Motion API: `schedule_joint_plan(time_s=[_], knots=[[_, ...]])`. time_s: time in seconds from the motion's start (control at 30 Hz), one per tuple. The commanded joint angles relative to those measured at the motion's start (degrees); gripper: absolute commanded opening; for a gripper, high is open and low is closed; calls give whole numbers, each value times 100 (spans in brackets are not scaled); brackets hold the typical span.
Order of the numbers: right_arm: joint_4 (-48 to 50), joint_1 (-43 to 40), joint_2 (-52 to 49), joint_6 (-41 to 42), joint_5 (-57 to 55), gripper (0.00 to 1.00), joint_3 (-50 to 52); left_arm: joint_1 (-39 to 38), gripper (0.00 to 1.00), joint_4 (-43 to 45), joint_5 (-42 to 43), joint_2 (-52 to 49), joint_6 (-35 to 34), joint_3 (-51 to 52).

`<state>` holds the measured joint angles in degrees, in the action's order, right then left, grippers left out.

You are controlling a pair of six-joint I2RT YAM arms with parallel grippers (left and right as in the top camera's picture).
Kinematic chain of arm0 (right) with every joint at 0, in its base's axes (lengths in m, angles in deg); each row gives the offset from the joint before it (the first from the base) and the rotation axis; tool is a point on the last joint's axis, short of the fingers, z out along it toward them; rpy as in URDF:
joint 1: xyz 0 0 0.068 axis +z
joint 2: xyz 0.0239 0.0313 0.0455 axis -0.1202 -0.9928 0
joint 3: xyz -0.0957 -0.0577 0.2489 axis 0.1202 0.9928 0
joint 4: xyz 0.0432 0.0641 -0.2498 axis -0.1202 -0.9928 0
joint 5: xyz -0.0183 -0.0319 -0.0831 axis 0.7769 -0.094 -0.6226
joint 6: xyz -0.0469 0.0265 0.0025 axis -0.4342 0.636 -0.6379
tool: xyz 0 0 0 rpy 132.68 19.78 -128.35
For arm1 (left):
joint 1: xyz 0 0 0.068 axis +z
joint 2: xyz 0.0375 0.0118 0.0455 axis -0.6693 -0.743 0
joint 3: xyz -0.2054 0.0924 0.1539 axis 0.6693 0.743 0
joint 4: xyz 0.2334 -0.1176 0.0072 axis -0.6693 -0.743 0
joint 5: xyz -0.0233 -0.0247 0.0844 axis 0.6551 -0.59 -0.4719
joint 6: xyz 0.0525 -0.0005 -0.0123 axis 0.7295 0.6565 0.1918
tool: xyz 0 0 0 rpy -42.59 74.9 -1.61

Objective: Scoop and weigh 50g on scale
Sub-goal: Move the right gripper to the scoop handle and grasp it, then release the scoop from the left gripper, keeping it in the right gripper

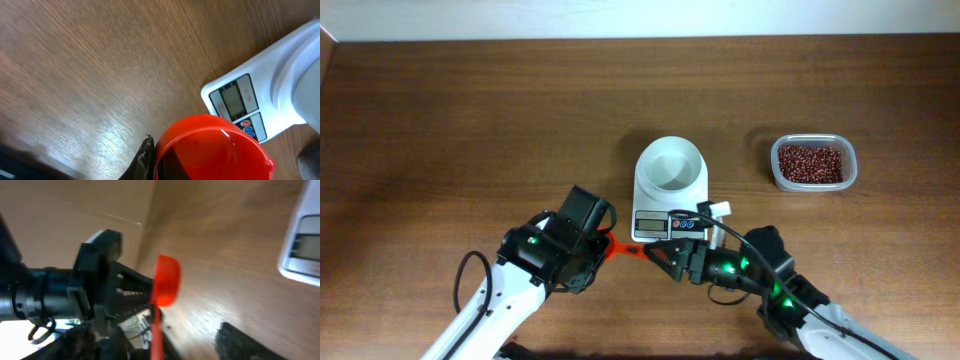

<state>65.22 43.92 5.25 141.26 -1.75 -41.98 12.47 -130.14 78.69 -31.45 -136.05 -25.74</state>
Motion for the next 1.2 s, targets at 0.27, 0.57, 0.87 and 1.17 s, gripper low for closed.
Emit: schedule_joint_plan(time_s=[0.27, 0.57, 0.87, 1.17], knots=[[407, 278, -380, 83, 61, 43, -61, -387, 0, -9, 94, 48, -76, 11], [470, 278, -380, 229, 236, 36, -61, -387, 0, -9, 116, 48, -76, 11], [470, 280, -380, 227, 382, 31, -61, -387, 0, 13, 144, 48, -74, 11], [468, 278, -380, 225, 450, 28, -61, -796, 0, 50, -122, 48, -48, 11]])
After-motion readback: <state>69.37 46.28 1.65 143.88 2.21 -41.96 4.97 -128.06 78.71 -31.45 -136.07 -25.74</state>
